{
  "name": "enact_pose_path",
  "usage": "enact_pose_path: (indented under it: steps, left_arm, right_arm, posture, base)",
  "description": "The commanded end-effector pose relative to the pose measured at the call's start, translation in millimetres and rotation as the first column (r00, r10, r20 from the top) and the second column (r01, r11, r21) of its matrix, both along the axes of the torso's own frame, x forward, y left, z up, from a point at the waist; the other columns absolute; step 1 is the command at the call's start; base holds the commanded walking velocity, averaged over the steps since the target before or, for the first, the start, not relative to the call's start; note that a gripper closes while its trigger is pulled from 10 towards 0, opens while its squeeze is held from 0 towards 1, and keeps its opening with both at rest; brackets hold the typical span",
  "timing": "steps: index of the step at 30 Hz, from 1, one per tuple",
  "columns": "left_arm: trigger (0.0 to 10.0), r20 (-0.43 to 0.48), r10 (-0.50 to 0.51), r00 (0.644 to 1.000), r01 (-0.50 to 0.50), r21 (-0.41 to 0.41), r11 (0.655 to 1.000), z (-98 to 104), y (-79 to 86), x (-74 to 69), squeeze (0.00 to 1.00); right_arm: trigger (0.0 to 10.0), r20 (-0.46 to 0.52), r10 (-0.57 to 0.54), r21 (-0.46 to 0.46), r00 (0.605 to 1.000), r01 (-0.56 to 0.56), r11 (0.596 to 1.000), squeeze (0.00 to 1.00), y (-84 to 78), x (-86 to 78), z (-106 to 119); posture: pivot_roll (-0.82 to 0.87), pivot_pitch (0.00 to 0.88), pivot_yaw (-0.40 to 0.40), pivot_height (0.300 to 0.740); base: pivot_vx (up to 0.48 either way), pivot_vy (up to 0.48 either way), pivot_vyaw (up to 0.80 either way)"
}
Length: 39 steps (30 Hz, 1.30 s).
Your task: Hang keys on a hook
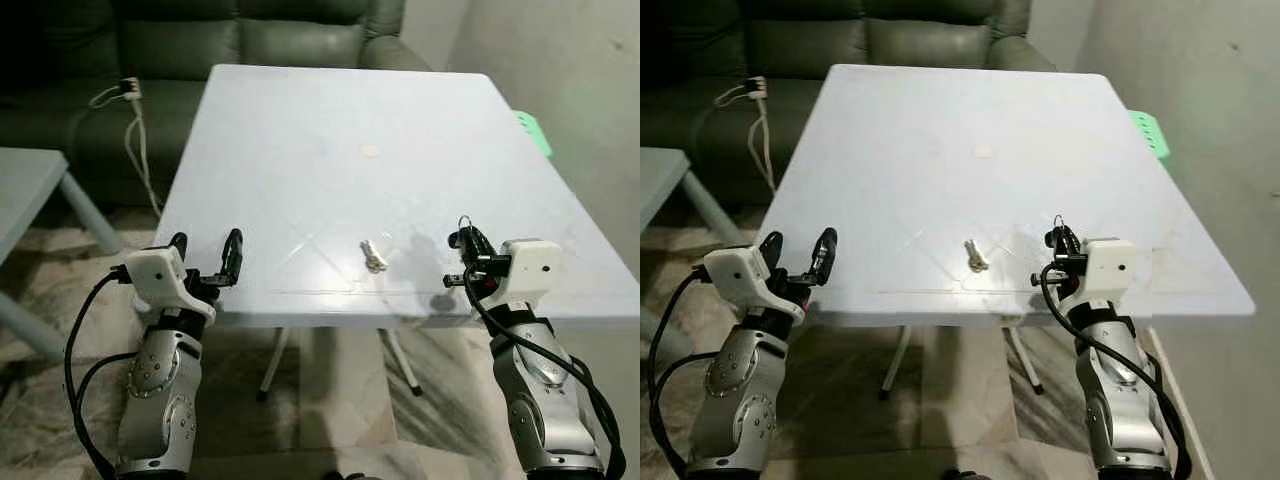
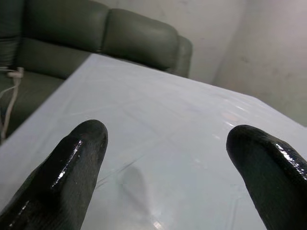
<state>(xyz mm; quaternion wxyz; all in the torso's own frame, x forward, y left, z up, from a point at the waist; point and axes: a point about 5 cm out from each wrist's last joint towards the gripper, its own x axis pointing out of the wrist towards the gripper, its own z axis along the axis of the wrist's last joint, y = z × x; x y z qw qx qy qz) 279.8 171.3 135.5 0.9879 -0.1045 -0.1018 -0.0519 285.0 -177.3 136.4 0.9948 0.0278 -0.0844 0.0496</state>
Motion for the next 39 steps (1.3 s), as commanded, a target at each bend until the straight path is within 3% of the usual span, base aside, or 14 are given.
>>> enact_pose_path:
  steps: [1, 23, 39]
  left_arm:
    - [10.0, -0.007, 0.005, 1.0, -0.005, -0.001, 1.0, -2.2, -0.1, 1.0, 0.0]
    - [10.0, -0.034, 0.02, 0.999, -0.02, -0.003, 1.0, -7.3, -1.2, -2.0, 0.0]
    - [10.0, -0.053, 0.018, 0.998, -0.019, -0.02, 1.0, -11.2, -2.8, -5.6, 0.0]
  right_arm:
    - [10.0, -0.021, -0.005, 0.002, 1.0, 0.005, 1.0, 0.0, -1.7, 1.1, -2.9]
    - [10.0, -0.048, -0.001, 0.0, 0.999, 0.001, 1.0, 0.0, -0.1, -2.8, -4.8]
    - [10.0, -0.065, 0.02, -0.003, 0.998, -0.02, 1.0, 0.0, 2.1, -6.0, -8.0]
  posture:
    - [0.0, 0.072, -0.059, 0.74]
    - [0.0, 0.09, -0.065, 0.74]
    - [0.0, 0.077, -0.067, 0.74]
  base:
    - [0.0, 0.0, -0.78]
    - [0.0, 0.0, -0.78]
    - [0.0, -0.306, -0.78]
